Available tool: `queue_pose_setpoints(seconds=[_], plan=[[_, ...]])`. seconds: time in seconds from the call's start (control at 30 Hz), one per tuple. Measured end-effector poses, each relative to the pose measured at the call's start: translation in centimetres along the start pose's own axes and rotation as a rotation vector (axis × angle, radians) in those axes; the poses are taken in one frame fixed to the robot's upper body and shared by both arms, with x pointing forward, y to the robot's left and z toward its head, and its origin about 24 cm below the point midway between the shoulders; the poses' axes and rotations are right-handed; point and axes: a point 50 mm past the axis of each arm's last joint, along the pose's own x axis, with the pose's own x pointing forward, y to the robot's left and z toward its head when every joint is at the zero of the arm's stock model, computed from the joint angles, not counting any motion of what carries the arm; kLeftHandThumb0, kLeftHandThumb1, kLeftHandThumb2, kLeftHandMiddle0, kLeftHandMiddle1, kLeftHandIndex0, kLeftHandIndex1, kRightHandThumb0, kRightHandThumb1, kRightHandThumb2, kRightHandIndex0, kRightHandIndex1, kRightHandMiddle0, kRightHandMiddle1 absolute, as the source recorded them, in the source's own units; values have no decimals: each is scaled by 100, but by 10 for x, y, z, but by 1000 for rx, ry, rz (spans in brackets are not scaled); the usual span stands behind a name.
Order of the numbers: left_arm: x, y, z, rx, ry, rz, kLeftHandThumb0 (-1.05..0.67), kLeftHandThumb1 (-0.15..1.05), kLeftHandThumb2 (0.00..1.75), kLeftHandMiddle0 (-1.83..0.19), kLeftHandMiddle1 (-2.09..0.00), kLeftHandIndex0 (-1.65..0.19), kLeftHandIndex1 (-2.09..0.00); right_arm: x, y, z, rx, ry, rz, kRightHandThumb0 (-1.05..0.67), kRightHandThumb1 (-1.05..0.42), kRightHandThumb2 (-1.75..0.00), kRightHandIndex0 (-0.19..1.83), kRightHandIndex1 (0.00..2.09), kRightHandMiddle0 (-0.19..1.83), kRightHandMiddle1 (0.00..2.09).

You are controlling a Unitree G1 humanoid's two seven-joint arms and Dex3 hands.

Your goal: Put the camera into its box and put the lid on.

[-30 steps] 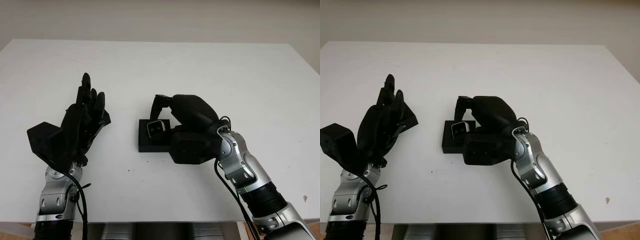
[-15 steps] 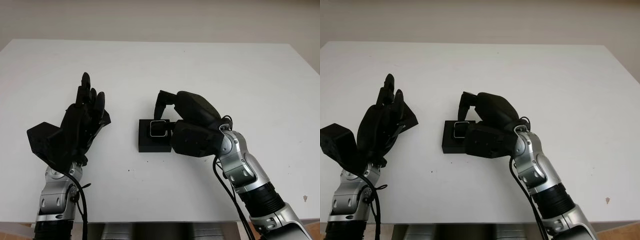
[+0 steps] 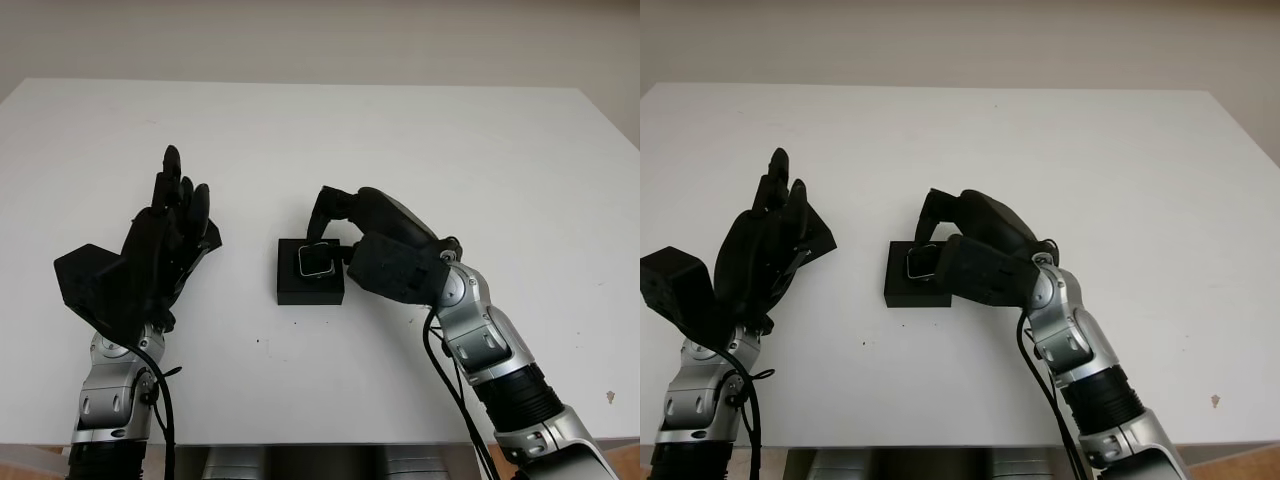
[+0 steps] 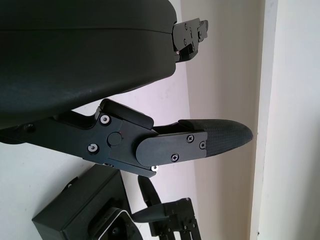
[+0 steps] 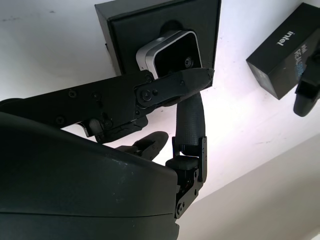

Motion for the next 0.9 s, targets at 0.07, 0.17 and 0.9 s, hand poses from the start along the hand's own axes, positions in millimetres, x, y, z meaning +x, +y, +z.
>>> queue_pose_setpoints(seconds=[0.07, 0.17, 0.9], plan=[[0, 0, 0, 2, 0, 1, -78, 105, 51, 19, 0, 19, 0, 1, 1, -1, 8, -8, 6, -45, -99, -5, 46, 21, 40, 172], [0, 1, 0, 3, 0, 1, -79, 105, 50, 19, 0, 19, 0, 2, 2, -4, 19, -15, 9, -45, -98, -5, 46, 20, 40, 173], [0, 4, 1, 15, -11, -3, -79, 105, 52, 19, 0, 19, 0, 7, 14, -11, 73, 3, -104, -43, -99, -5, 46, 20, 38, 173]])
